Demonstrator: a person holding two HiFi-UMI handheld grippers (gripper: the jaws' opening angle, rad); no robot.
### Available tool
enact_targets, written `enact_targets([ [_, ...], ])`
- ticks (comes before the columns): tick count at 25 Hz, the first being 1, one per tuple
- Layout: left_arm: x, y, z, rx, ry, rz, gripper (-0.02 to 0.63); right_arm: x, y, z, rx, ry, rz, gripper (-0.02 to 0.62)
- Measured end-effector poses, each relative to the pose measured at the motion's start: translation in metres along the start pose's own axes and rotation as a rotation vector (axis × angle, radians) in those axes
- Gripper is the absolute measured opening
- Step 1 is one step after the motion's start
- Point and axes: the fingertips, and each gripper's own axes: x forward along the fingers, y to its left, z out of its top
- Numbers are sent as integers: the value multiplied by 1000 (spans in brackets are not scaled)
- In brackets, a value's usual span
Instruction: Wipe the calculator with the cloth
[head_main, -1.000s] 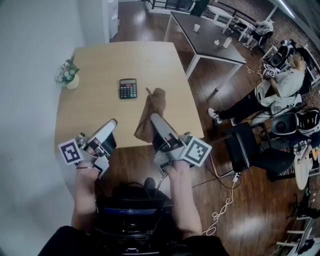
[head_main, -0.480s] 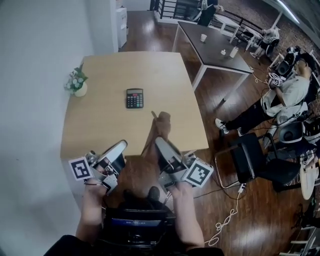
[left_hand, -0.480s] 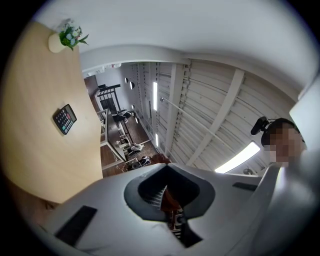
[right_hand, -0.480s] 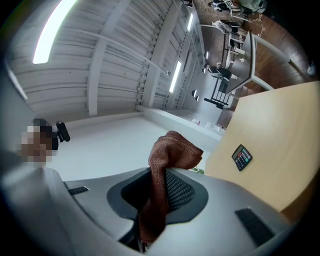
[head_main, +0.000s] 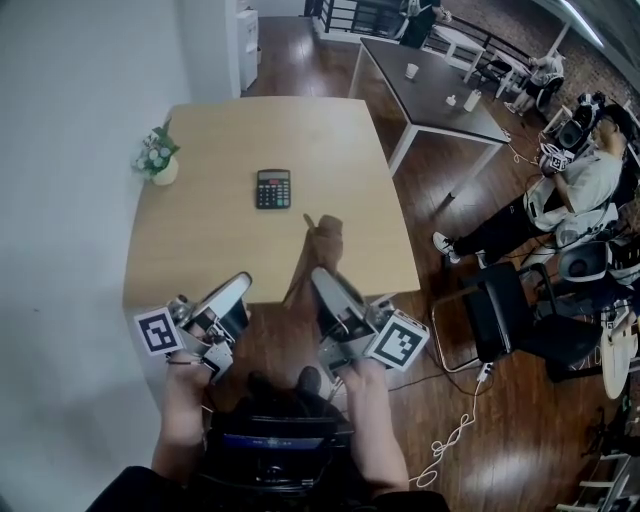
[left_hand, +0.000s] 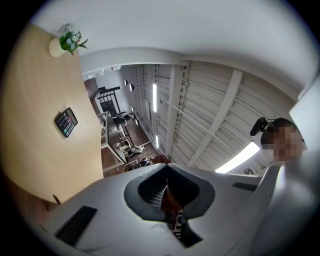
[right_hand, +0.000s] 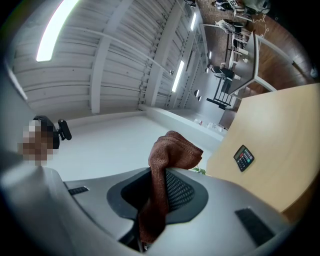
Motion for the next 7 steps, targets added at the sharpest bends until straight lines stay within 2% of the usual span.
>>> enact_targets([
  [3,5,6,16,0,1,-10,-5,16,-4,5,-7,-2,-3,64],
  [7,-1,9,7,-6,-2,-24,-5,10,-8,-6,-12,2,-7,64],
])
